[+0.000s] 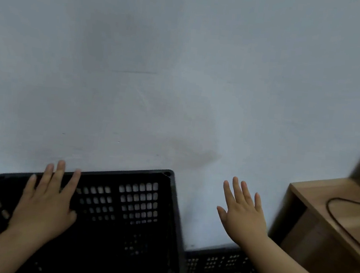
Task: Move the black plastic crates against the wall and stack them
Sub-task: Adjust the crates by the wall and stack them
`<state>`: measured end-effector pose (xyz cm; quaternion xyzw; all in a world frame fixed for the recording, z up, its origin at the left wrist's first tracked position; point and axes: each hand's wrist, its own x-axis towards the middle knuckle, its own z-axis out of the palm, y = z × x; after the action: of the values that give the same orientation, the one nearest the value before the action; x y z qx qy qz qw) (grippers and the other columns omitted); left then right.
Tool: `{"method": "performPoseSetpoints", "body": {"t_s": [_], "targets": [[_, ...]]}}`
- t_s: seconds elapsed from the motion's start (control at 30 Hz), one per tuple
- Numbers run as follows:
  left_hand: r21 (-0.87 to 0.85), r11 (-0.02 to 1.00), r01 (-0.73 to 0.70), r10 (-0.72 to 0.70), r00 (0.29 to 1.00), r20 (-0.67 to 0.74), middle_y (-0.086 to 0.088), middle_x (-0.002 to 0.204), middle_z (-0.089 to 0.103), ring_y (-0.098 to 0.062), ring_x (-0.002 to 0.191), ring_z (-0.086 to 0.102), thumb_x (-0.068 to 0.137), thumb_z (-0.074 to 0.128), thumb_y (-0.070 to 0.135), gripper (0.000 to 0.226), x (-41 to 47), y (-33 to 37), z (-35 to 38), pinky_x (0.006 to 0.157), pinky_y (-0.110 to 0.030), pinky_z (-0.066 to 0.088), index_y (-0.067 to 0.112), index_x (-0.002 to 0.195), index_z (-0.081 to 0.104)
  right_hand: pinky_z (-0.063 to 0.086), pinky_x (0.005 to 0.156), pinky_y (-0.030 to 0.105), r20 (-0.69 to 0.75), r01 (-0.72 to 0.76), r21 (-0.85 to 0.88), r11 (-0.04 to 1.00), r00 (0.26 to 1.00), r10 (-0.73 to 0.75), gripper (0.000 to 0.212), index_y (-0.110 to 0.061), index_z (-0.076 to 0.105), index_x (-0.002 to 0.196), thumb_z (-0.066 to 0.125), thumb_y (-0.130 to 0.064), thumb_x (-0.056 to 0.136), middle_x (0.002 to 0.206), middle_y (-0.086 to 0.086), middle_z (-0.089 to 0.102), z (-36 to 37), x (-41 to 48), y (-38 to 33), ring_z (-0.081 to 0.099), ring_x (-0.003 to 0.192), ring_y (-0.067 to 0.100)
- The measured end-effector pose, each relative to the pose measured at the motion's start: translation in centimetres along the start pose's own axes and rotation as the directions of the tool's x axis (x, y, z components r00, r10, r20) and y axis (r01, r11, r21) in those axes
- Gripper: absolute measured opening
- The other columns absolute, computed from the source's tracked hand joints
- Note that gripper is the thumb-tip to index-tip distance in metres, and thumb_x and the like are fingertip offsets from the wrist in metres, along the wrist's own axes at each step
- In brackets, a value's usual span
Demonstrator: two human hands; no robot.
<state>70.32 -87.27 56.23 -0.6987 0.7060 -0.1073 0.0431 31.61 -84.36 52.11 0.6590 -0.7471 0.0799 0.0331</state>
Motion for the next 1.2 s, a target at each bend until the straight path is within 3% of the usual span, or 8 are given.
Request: {"method": "performPoseSetpoints", "body": {"t_s": [0.2, 0.3, 0.4, 0.47, 0.53, 0.6, 1.1, 1.2], "targets": [[-0.151, 0.987, -0.051, 0.033, 0.993, -0.115, -0.008, 0.136, -0.044, -0.029, 0.14, -0.028, 0.088, 0.04, 0.05, 0.092, -0.3, 18.7, -3.6, 0.115, -0.045, -0.012, 0.021, 0.126, -0.039, -0.011, 0.114, 0.045, 0.004, 0.037, -0.131, 0.991, 0.999, -0.037, 0.071, -0.02, -0.023, 0.139, 0.027, -0.045, 0.096, 0.142, 0.0, -0.032, -0.3, 1.3, 14.9, -0.028, 0.131, 0.014], [-0.242, 0.96, -0.14, 0.087, 0.972, -0.219, -0.01, 0.147, -0.029, -0.03, 0.144, -0.016, 0.083, 0.053, 0.045, 0.097, -0.6, 27.3, -2.9, 0.111, -0.043, -0.013, 0.022, 0.138, -0.022, 0.001, 0.113, 0.044, -0.021, 0.036, -0.182, 0.983, 0.999, -0.041, 0.075, -0.017, 0.013, 0.146, 0.051, -0.04, 0.086, 0.152, 0.005, 0.003, 0.7, 1.6, 21.0, 0.009, 0.142, 0.021], [-0.22, 0.954, -0.202, 0.158, 0.967, -0.202, -0.022, 0.15, 0.027, -0.035, 0.139, 0.025, 0.05, 0.08, 0.042, 0.107, -0.7, 33.5, -0.1, 0.106, -0.045, 0.01, 0.014, 0.143, 0.034, 0.015, 0.104, 0.047, 0.035, 0.008, -0.193, 0.981, 0.999, -0.001, 0.077, -0.011, 0.041, 0.137, 0.065, -0.038, 0.069, 0.144, 0.012, 0.042, 2.6, 1.8, 25.6, 0.046, 0.129, 0.028], [-0.181, 0.961, -0.211, 0.182, 0.97, -0.164, -0.024, 0.141, 0.045, -0.035, 0.132, 0.028, 0.038, 0.083, 0.038, 0.107, -0.6, 36.3, 3.2, 0.104, -0.046, 0.015, 0.011, 0.135, 0.047, 0.009, 0.112, 0.044, 0.134, -0.022, -0.178, 0.984, 0.99, 0.047, 0.084, -0.015, 0.018, 0.144, 0.061, -0.042, 0.078, 0.153, 0.01, 0.017, 3.8, 1.7, 27.2, 0.023, 0.14, 0.024], [-0.191, 0.958, -0.214, 0.195, 0.974, -0.116, -0.025, 0.141, 0.044, -0.034, 0.132, 0.027, 0.036, 0.084, 0.033, 0.108, -0.4, 38.4, 7.0, 0.111, -0.042, 0.005, 0.01, 0.135, 0.046, -0.009, 0.115, 0.043, 0.207, 0.046, -0.183, 0.982, 0.978, -0.007, 0.073, -0.021, -0.019, 0.139, 0.034, -0.044, 0.093, 0.147, 0.002, -0.024, 7.0, 1.8, 29.3, -0.019, 0.138, 0.016], [-0.19, 0.959, -0.211, 0.203, 0.977, -0.062, -0.026, 0.141, 0.043, -0.036, 0.132, 0.026, 0.036, 0.085, 0.031, 0.109, -0.3, 40.3, 11.3, 0.112, -0.039, -0.002, 0.009, 0.136, 0.045, -0.015, 0.112, 0.044, 0.248, 0.054, -0.15, 0.987, 0.969, -0.016, 0.066, -0.023, -0.027, 0.135, 0.023, -0.042, 0.096, 0.141, -0.001, -0.033, 10.2, 2.0, 30.5, -0.03, 0.131, 0.014], [-0.068, 0.968, -0.243, 0.252, 0.94, 0.228, -0.024, 0.136, 0.046, -0.034, 0.126, 0.033, 0.047, 0.07, 0.029, 0.087, -2.4, 44.6, 48.5, 0.116, -0.035, -0.012, 0.003, 0.128, 0.054, -0.009, 0.115, 0.041, 0.435, 0.043, -0.192, 0.98, 0.899, 0.046, 0.068, -0.02, -0.031, 0.135, 0.024, -0.025, 0.094, 0.142, 0.001, -0.036, 46.7, 0.1, 38.0, -0.029, 0.132, 0.011], [-0.073, 0.974, -0.216, 0.227, 0.941, 0.249, -0.023, 0.135, 0.049, -0.034, 0.126, 0.037, 0.032, 0.085, 0.02, 0.1, -2.1, 44.7, 52.9, 0.115, -0.034, -0.012, 0.004, 0.126, 0.056, 0.004, 0.114, 0.038, 0.322, 0.103, -0.193, 0.976, 0.946, -0.036, 0.065, -0.008, 0.02, 0.144, 0.027, -0.017, 0.08, 0.154, 0.013, 0.018, 52.9, -0.7, 39.4, 0.011, 0.144, 0.019]]}}
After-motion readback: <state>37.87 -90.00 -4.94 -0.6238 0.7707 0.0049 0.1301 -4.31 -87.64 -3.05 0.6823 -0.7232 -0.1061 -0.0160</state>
